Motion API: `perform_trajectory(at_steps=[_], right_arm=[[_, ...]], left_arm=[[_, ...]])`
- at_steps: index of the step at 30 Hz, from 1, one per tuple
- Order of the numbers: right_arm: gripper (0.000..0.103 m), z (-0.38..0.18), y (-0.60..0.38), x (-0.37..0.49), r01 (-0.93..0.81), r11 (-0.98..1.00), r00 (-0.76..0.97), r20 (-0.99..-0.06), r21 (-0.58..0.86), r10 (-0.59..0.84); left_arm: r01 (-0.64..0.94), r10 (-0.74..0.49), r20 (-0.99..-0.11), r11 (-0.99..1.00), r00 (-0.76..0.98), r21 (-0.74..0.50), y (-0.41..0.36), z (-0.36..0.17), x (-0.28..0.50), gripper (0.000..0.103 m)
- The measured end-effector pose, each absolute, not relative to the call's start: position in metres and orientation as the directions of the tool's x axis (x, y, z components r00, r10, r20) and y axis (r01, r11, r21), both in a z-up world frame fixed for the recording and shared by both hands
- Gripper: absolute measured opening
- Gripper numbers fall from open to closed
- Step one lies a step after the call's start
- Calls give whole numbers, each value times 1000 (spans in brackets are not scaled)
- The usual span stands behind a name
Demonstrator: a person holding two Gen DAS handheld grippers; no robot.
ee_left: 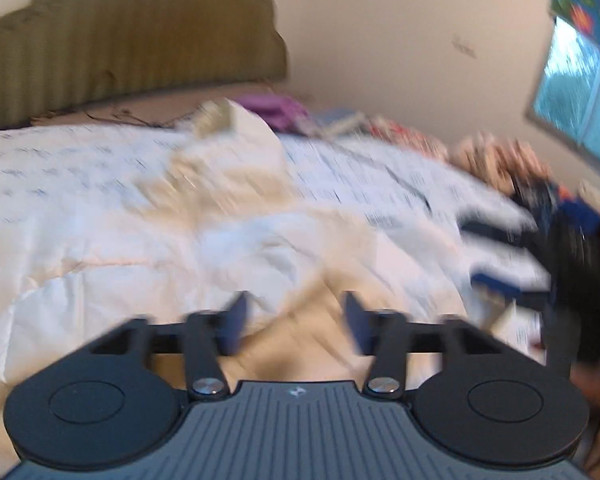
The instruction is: Fold small clothes
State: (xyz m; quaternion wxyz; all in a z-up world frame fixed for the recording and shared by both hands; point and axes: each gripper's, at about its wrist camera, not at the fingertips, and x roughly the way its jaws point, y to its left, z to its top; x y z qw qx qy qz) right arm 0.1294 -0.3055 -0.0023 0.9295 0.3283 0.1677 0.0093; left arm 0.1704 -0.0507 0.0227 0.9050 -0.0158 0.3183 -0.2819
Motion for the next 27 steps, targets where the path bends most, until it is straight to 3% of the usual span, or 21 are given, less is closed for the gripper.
perform_trajectory(at_steps=[1,7,13,16,19,20,21,27], right_arm=[[103,-3,-310,131,98,782,939,-317,615,132],[103,-8,-309,147,33,780,905,-350,625,242],[103,-20,-294,191,103,770,850,-458,630,261],[103,-26,-287,208,92,743,840,-452,663,300],[85,-27,-273,220,100,806,816,-512,583,269],[59,-26,-268,221,96,830,806,-533,549,259],[27,-26,-264,221,88,850,795,-550,520,255],[22,-15,-254,182,27,924,792,-572,382,213]], left_arm=[[513,-516,-572,838,637,-185,-55,19,162,81],[488,-442,-560,870,701,-75,-36,23,118,82],[275,-277,-507,958,816,-80,26,37,127,85],[155,-165,-507,986,846,-62,55,36,137,85],[49,-85,-533,995,842,-82,80,30,146,85],[18,-72,-544,994,836,-104,87,28,149,85],[0,-72,-551,991,832,-130,95,27,149,85],[-21,-82,-555,984,828,-177,107,27,151,85]])
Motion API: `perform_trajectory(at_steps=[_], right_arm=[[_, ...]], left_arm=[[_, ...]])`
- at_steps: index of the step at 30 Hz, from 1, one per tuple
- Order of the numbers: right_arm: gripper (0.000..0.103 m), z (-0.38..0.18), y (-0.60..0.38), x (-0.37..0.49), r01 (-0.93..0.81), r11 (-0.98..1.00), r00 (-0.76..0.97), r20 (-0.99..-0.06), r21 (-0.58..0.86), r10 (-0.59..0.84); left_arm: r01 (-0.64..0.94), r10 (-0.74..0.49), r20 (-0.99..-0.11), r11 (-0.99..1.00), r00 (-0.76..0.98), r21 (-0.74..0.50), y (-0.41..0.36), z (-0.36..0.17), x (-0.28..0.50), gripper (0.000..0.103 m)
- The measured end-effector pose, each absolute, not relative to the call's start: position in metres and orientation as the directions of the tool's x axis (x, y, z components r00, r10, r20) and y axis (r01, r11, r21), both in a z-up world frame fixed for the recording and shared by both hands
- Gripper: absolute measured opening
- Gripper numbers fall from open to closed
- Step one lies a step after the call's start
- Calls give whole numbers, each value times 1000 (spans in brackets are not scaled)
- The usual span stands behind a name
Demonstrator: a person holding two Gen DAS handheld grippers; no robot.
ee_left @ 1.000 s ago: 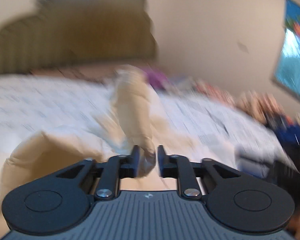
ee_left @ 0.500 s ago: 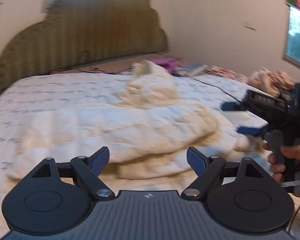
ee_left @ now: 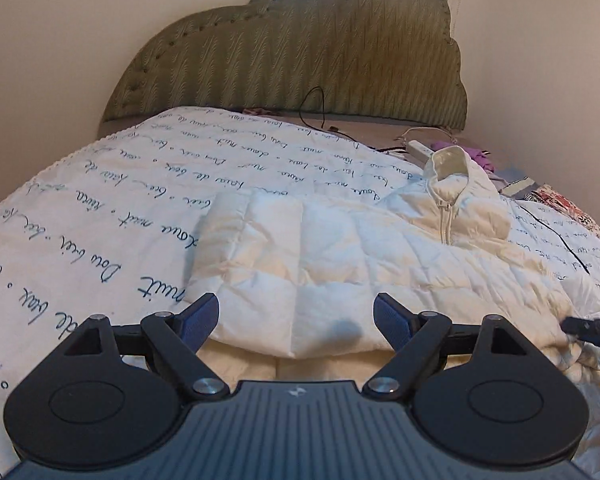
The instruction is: Fold small clothes
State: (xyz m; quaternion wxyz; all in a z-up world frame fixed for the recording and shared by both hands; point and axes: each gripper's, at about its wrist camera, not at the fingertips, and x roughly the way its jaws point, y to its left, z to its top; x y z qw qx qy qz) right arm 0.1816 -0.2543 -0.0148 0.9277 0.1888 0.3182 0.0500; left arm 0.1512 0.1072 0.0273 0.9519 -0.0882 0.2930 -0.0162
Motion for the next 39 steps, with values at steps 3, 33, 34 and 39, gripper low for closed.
perform_trajectory(at_steps=[3,33,34,39], right_arm=[[33,-1,-248,169,-29,945,770,-596,324,228],[76,8,-205,165,-68,989,871,-476,130,123],[75,4,-204,172,-79,986,848,-510,147,144],[79,-25,-202,188,-28,993,772,-629,112,93]], left_arm=[[-16,-74,-544,987,836,-158,99,34,161,85],[-38,38,-515,999,857,12,32,-27,204,103],[-37,37,-517,999,855,11,32,-27,204,103],[-27,16,-531,1000,847,-13,36,-29,207,103]])
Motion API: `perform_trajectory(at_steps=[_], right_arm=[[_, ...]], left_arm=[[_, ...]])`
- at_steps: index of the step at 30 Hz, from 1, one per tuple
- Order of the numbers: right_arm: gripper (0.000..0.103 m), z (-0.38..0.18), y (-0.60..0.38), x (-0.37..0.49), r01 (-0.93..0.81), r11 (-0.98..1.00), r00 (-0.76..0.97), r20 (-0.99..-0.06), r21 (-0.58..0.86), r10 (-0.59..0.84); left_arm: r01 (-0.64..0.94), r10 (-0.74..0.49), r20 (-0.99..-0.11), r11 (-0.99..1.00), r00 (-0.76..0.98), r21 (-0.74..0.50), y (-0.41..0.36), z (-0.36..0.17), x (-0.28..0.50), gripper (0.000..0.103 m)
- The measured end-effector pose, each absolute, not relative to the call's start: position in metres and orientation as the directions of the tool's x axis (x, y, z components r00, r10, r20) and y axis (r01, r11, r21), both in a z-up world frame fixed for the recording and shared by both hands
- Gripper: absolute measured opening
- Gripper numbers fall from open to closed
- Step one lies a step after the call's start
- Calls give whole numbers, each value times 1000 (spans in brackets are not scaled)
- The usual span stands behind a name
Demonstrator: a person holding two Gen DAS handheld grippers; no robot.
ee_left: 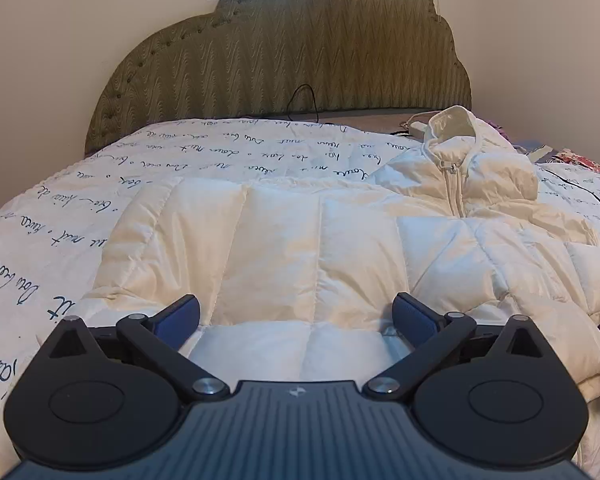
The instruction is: Fold small clothes
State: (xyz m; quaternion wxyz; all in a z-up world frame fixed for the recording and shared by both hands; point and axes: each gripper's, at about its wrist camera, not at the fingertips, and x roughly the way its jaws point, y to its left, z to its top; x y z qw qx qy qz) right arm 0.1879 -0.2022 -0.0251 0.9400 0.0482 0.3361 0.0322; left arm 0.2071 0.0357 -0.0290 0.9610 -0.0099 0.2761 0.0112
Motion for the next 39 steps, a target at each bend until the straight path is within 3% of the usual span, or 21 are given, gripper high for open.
perform_trajectory(at_steps=[6,17,22,34,38,39], right_arm=[[82,-16,-209,186,-6,990,773,-627,144,96],[82,34,-194,241,-71,996,804,-588,57,91],[85,51,-187,298,-65,996,826,-563,-57,22],[88,47,-187,460,85,992,834,-537,-98,-124],[85,36,-179,497,123,975,818,-538,-184,-205],[77,33,-180,503,132,974,815,-540,-182,-212]], left_arm=[[-27,23,-546,1000,838,1,34,-32,208,103],[-27,25,-550,1000,835,3,34,-32,210,103],[-28,27,-551,1000,834,7,33,-34,210,103],[-27,30,-553,1000,832,14,32,-36,210,103],[-27,31,-554,1000,832,17,32,-36,210,103],[-27,32,-554,1000,832,17,32,-36,211,103]])
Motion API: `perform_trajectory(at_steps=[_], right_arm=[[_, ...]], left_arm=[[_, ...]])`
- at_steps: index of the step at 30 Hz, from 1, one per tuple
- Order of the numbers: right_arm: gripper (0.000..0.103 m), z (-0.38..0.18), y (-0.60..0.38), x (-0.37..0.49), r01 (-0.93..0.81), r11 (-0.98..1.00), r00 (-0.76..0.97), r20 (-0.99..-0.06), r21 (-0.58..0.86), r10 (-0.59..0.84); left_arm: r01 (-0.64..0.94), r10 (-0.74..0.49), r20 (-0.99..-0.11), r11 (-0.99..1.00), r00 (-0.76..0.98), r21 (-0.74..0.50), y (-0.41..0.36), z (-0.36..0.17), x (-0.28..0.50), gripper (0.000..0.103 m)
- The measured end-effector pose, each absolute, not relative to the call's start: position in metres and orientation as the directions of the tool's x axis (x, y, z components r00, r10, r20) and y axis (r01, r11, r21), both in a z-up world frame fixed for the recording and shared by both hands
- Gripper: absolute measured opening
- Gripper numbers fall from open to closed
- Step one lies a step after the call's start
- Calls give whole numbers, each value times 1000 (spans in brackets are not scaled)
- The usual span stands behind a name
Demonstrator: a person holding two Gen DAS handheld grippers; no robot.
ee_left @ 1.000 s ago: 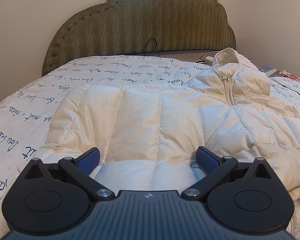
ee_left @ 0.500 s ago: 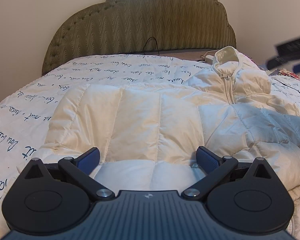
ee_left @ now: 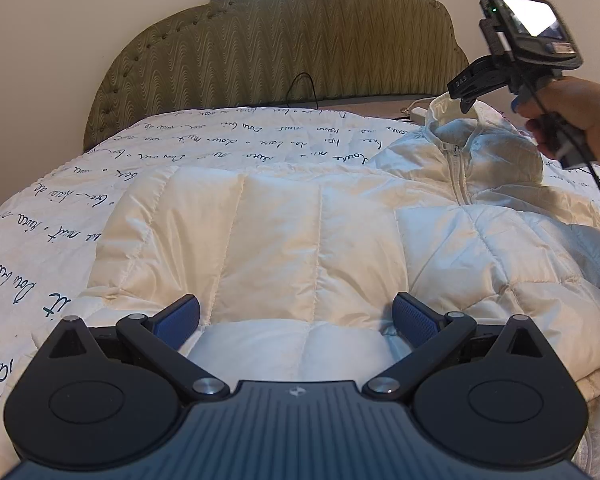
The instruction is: Fold small clothes
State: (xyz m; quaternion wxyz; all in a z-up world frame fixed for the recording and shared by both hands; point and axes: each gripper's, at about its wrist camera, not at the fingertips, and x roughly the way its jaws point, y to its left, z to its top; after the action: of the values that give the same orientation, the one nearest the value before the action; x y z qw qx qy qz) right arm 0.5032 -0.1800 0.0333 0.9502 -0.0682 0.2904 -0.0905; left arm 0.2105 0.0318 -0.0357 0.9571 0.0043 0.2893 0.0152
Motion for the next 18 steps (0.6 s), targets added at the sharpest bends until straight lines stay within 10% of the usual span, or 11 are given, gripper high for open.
perform_trajectory(at_steps=[6,18], right_arm=[[18,29,-194,528,200,972,793,-562,-125,-236],[8,134,-205,414,-29,990,968,-242,138,62]], left_arm=[[-26,31,-554,1000,832,16,32,-36,210,103],[-25,29,-555,1000,831,15,32,-37,211,103]])
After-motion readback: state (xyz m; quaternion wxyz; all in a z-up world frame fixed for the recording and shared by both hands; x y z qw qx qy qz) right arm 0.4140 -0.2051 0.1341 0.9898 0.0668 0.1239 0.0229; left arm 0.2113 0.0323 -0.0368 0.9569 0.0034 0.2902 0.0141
